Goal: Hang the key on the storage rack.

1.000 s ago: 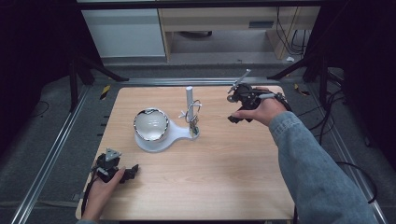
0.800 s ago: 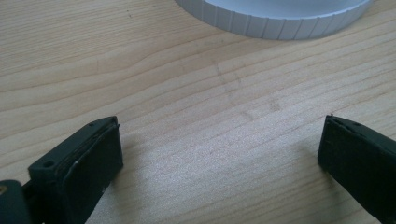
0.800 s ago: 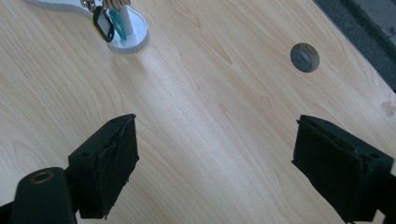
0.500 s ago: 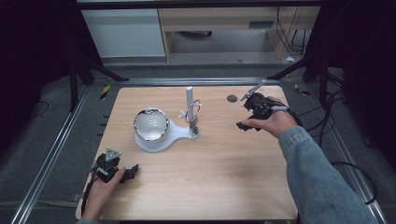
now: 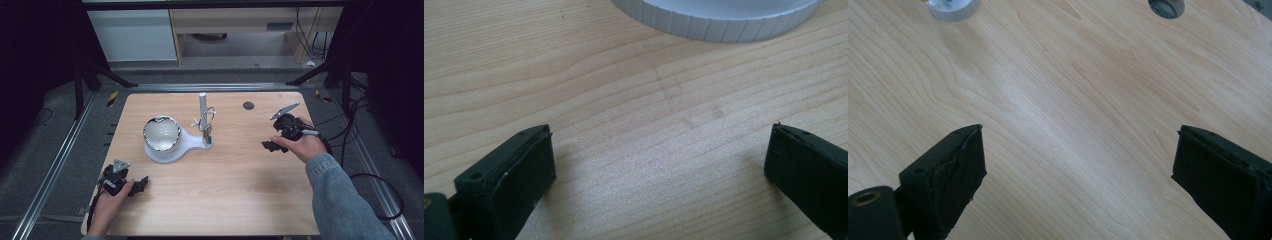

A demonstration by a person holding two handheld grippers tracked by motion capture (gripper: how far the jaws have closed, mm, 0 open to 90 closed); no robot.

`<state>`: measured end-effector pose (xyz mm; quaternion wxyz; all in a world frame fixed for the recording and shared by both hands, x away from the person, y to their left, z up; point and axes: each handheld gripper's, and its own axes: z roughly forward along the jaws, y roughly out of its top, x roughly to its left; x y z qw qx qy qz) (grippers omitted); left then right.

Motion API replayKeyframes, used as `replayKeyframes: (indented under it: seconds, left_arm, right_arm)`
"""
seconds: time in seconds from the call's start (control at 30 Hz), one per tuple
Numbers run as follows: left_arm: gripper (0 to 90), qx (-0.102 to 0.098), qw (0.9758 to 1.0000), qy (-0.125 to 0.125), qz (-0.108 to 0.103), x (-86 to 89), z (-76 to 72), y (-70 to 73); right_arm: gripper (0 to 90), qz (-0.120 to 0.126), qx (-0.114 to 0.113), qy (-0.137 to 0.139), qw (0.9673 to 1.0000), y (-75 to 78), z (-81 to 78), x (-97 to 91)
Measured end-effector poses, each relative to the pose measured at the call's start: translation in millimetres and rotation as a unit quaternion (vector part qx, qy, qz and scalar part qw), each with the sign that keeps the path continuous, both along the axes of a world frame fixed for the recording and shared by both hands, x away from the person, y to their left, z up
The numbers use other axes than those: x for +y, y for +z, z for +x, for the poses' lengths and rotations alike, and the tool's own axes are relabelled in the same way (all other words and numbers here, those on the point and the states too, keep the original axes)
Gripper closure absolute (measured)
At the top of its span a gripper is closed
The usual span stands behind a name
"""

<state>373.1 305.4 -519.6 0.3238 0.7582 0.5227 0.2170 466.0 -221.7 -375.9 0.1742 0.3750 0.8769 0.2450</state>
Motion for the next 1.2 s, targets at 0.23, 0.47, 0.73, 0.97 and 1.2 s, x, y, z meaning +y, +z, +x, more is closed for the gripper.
replayKeyframes:
  seconds: [0.23,0.47,0.73,0.97,1.2]
  left_arm:
    - [0.0,0.000,1.0000,-0.001,0.000,0.1,0.0,0.0]
    - [0.0,0.000,1.0000,-0.002,0.002,0.4,-0.3,0.1]
    - [0.0,0.000,1.0000,-0.002,0.001,0.3,-0.4,0.1]
    - [0.0,0.000,1.0000,-0.002,0.001,0.3,-0.3,0.0]
    - [0.0,0.000,1.0000,-0.002,0.001,0.3,-0.3,0.1]
  right_arm:
    - [7.7,0.010,0.000,-0.017,0.9998,-16.6,-8.3,-11.7]
    - [8.7,0.023,0.000,-0.038,0.9990,-35.8,-17.6,-22.7]
    - [8.9,0.027,0.023,-0.053,0.9980,-54.5,-22.5,-35.9]
    - [8.8,0.019,0.035,-0.073,0.9965,-69.1,-24.6,-51.5]
    - [8.9,0.022,0.034,-0.092,0.9949,-84.3,-26.9,-60.3]
